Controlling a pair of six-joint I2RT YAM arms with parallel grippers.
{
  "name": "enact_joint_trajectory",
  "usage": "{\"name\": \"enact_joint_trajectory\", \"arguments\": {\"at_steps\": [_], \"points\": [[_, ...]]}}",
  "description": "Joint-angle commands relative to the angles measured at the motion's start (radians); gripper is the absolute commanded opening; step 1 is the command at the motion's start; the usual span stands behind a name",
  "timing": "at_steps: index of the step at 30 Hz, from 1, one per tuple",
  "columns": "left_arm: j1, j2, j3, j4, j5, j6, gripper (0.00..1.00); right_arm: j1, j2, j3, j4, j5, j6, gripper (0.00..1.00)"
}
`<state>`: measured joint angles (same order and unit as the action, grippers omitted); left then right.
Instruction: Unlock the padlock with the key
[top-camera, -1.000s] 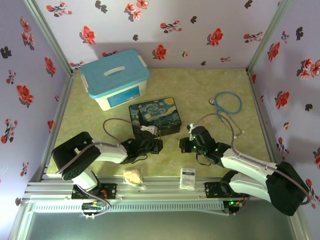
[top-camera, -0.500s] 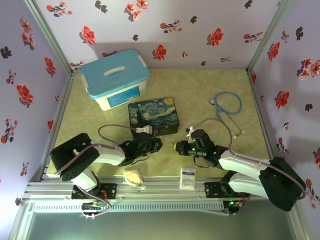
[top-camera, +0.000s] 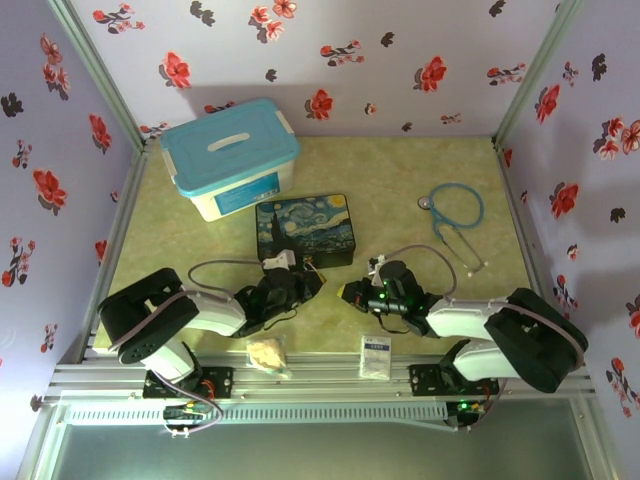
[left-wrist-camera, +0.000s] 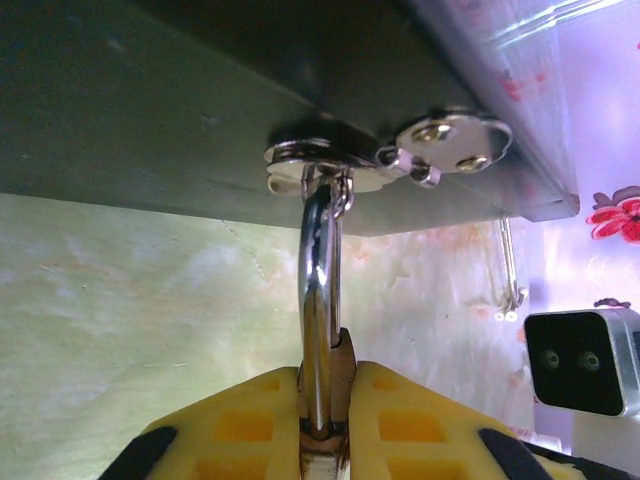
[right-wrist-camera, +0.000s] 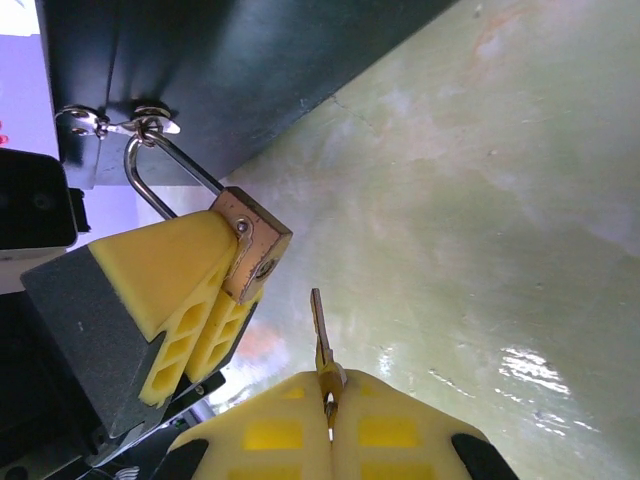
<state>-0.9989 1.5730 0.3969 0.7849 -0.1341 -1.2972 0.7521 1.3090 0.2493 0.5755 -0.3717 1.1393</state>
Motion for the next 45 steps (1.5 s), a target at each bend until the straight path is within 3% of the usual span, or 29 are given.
{"name": "enact_joint_trajectory", "arguments": {"at_steps": [1,5,15,19,38,45], "points": [[-0.01,-0.019,0.009,0.117,-0.042,-0.022,0.0,-0.009,-0.016,-0.006,0.03,-0.017,0.049,0.0],[-0.01,-0.014,0.01,0.132,-0.042,-0.033,0.0,-0.009,0.012,-0.009,0.108,-0.028,0.094,0.0],[-0.014,0.051,-0.01,0.289,-0.035,-0.118,0.0,-0.019,0.304,-0.051,0.637,-0.035,0.296,0.0],[-0.015,0.066,-0.013,0.301,-0.039,-0.122,0.0,-0.04,0.37,-0.085,0.748,-0.031,0.309,0.0],[-0.017,0.082,-0.001,0.301,-0.045,-0.139,0.0,-0.039,0.403,-0.063,0.811,-0.052,0.292,0.0],[-0.017,0.086,-0.01,0.309,-0.041,-0.146,0.0,-0.043,0.318,-0.063,0.739,-0.056,0.241,0.0]]}}
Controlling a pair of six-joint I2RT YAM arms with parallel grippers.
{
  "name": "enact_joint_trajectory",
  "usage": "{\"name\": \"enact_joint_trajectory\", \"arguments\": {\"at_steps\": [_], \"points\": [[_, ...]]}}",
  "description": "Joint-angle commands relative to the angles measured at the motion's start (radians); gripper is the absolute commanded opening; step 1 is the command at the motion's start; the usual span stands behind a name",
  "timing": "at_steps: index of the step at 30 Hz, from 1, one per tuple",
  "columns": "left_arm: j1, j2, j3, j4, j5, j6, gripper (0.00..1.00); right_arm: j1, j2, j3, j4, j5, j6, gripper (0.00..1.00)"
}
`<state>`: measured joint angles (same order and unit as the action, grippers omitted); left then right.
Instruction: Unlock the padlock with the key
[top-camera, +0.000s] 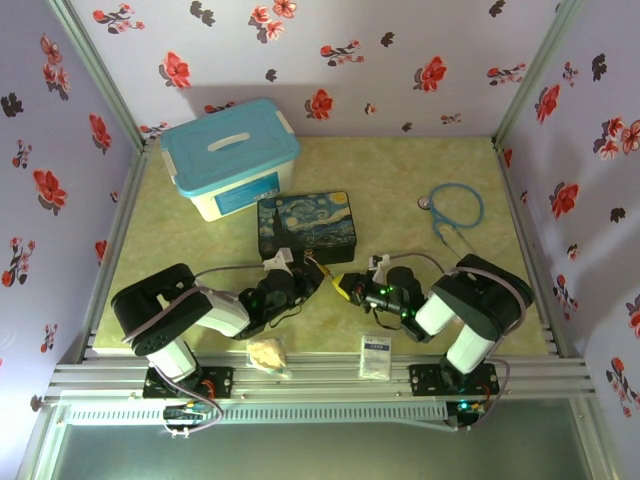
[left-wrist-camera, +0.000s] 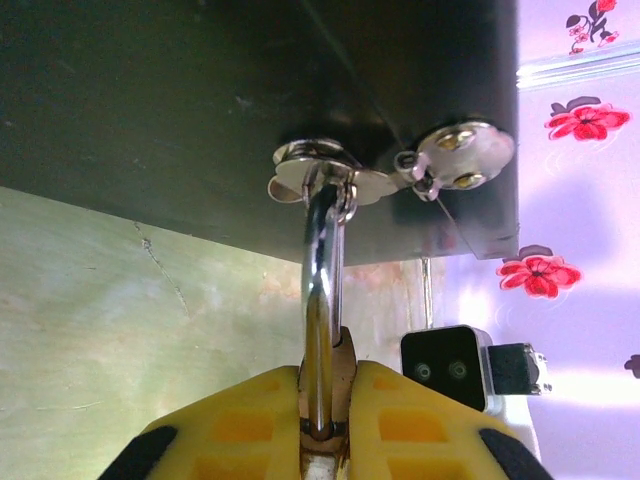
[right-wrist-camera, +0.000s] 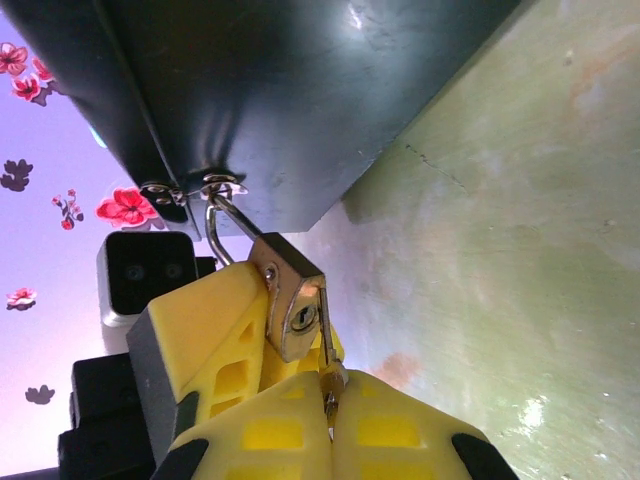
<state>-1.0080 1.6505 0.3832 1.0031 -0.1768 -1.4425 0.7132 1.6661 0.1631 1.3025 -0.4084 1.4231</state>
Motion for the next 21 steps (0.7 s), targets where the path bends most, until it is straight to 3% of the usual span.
{"name": "enact_joint_trajectory", "arguments": {"at_steps": [1,6,21], "points": [[-0.008,0.011,0.007,0.094,0.007,-0.002,0.0,-0.004,-0.04,0.027,0.004,-0.021,-0.048,0.0],[-0.01,0.02,0.013,0.116,0.016,-0.004,0.0,-0.003,0.005,0.042,0.082,-0.039,-0.031,0.0],[-0.009,0.051,0.016,0.149,0.026,-0.013,0.0,-0.004,0.06,0.038,0.082,-0.079,-0.103,0.0]]}}
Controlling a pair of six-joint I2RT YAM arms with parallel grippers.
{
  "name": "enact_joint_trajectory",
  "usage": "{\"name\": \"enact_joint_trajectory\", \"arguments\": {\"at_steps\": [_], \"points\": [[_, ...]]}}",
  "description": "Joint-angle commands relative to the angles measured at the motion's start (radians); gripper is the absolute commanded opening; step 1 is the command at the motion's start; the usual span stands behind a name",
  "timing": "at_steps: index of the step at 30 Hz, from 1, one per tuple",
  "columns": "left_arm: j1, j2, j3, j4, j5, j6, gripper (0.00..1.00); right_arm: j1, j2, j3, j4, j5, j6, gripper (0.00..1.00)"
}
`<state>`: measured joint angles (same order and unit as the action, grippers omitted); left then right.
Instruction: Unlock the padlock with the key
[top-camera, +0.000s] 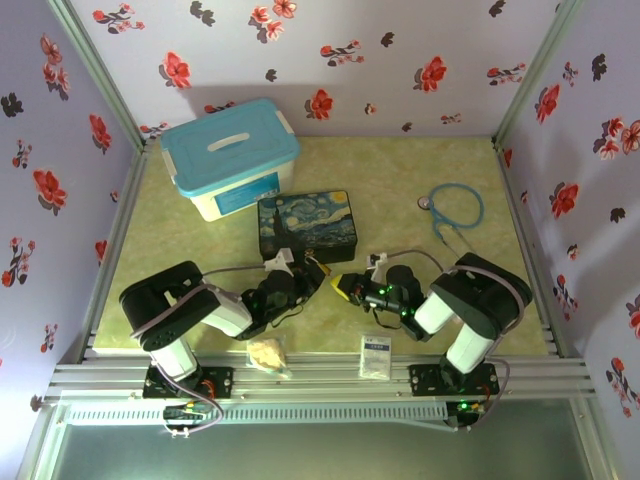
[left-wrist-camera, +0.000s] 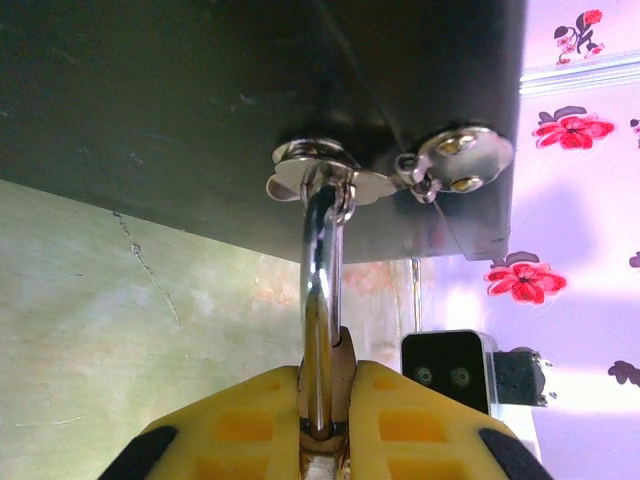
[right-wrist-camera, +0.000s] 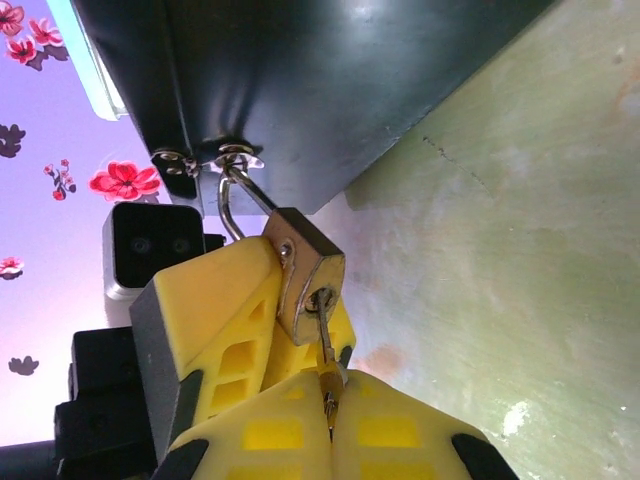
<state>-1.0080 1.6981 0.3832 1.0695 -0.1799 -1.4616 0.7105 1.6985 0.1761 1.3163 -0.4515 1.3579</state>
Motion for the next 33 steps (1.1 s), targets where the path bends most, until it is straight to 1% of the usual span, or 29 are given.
{"name": "enact_joint_trajectory", "arguments": {"at_steps": [1,5,8,15,21,26,28,31,33], "points": [[-0.009,0.004,0.016,0.085,0.03,0.0,0.0,-0.002,0.032,0.025,0.069,-0.034,-0.046,0.0],[-0.012,0.005,0.016,0.101,0.043,-0.009,0.0,-0.043,0.029,0.014,0.069,-0.041,-0.061,0.0],[-0.018,0.001,0.013,0.098,0.049,-0.008,0.0,-0.078,0.024,0.017,0.069,-0.074,-0.064,0.0],[-0.041,0.012,0.012,0.14,0.054,-0.034,0.0,-0.088,0.047,0.042,0.067,-0.095,-0.13,0.0],[-0.043,0.018,0.02,0.163,0.057,-0.03,0.0,-0.091,0.029,0.049,0.069,-0.125,-0.173,0.0],[-0.044,0.006,0.011,0.185,0.067,-0.038,0.0,-0.181,0.007,0.051,0.065,-0.244,-0.218,0.0],[-0.047,0.008,0.01,0.212,0.072,-0.051,0.0,-0.187,0.011,0.065,0.041,-0.269,-0.238,0.0],[-0.049,0.011,0.021,0.218,0.078,-0.047,0.0,-0.181,0.03,0.078,0.069,-0.304,-0.24,0.0],[-0.05,0.021,0.02,0.221,0.075,-0.049,0.0,-0.183,0.025,0.078,0.065,-0.307,-0.245,0.0]]}}
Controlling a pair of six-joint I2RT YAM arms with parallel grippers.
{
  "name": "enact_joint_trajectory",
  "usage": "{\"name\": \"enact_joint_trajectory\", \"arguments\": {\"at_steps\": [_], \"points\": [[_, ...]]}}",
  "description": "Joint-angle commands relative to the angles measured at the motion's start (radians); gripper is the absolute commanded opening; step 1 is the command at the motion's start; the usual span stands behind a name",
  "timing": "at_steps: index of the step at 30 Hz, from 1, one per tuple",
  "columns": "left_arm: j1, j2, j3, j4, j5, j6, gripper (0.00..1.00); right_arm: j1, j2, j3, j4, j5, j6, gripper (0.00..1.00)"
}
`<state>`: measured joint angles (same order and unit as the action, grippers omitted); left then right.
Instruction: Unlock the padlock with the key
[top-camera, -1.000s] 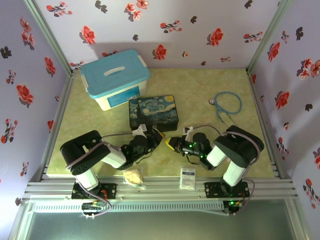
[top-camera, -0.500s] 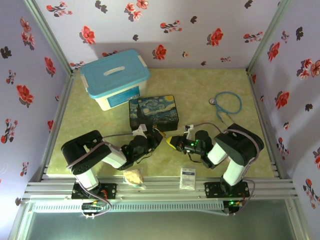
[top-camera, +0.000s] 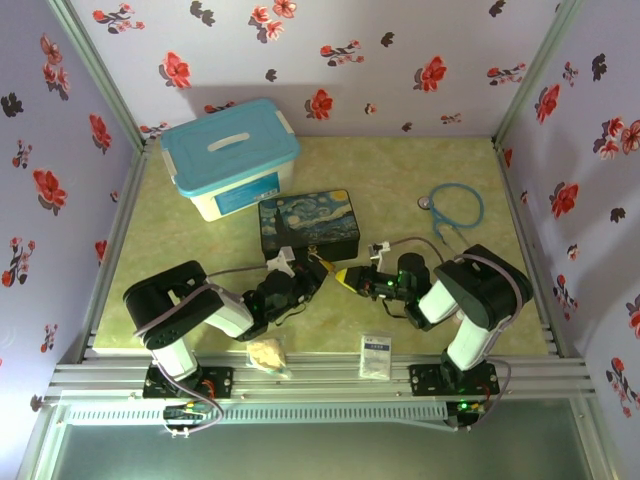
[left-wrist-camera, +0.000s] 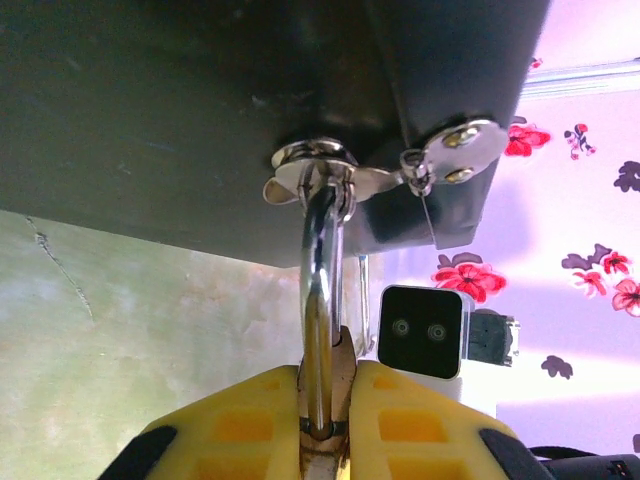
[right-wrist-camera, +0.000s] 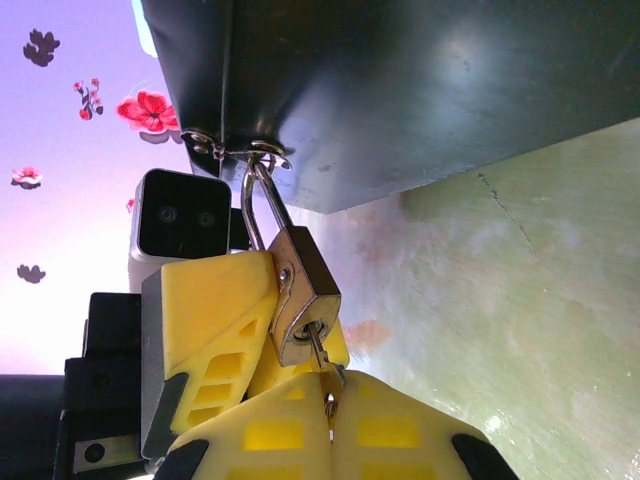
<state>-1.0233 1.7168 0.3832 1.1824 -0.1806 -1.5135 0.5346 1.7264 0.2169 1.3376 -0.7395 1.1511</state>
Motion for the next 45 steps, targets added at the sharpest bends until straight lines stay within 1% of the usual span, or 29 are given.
{"name": "enact_joint_trajectory", "arguments": {"at_steps": [1,4,7,13,15,18,20,23,26,28,32,35,36,38,40,42,45], "points": [[-0.035,0.005,0.022,0.107,0.075,0.006,0.0,-0.008,-0.004,0.037,0.041,-0.017,-0.036,0.0],[-0.037,0.013,0.026,0.102,0.075,0.013,0.0,-0.011,0.002,0.043,0.036,-0.002,-0.015,0.0],[-0.052,0.026,0.035,0.1,0.075,0.019,0.0,-0.009,0.01,0.075,0.047,0.013,0.047,0.0],[-0.068,0.058,0.037,0.083,0.063,0.027,0.0,0.012,-0.081,0.085,0.022,0.101,0.139,0.0],[-0.074,0.077,0.042,0.082,0.063,0.028,0.0,0.034,-0.131,0.088,-0.058,0.146,0.141,0.0],[-0.082,0.102,0.052,0.091,0.062,0.022,0.0,0.066,-0.21,0.107,-0.259,0.222,0.108,0.0],[-0.089,0.103,0.057,0.091,0.063,0.029,0.0,0.07,-0.245,0.106,-0.32,0.259,0.118,0.0],[-0.09,0.107,0.054,0.1,0.06,0.023,0.0,0.067,-0.261,0.102,-0.295,0.265,0.21,0.0],[-0.09,0.107,0.049,0.107,0.054,0.023,0.0,0.064,-0.245,0.095,-0.205,0.255,0.316,0.0],[-0.09,0.103,0.052,0.111,0.055,0.024,0.0,0.058,-0.225,0.079,-0.143,0.269,0.381,0.0],[-0.092,0.084,0.05,0.109,0.053,0.03,0.0,0.047,-0.146,0.051,0.047,0.288,0.502,0.0],[-0.092,0.082,0.049,0.109,0.052,0.028,0.0,0.053,-0.145,0.049,0.034,0.293,0.489,0.0],[-0.092,0.084,0.052,0.11,0.052,0.026,0.0,0.053,-0.146,0.049,0.034,0.29,0.464,0.0],[-0.091,0.087,0.056,0.109,0.051,0.025,0.0,0.058,-0.173,0.051,-0.052,0.287,0.396,0.0],[-0.09,0.09,0.059,0.112,0.052,0.019,0.0,0.079,-0.235,0.061,-0.217,0.31,0.291,0.0],[-0.091,0.09,0.062,0.111,0.052,0.016,0.0,0.094,-0.294,0.072,-0.352,0.34,0.245,0.0],[-0.091,0.086,0.062,0.111,0.051,0.018,0.0,0.088,-0.34,0.062,-0.368,0.367,0.262,0.0]]}}
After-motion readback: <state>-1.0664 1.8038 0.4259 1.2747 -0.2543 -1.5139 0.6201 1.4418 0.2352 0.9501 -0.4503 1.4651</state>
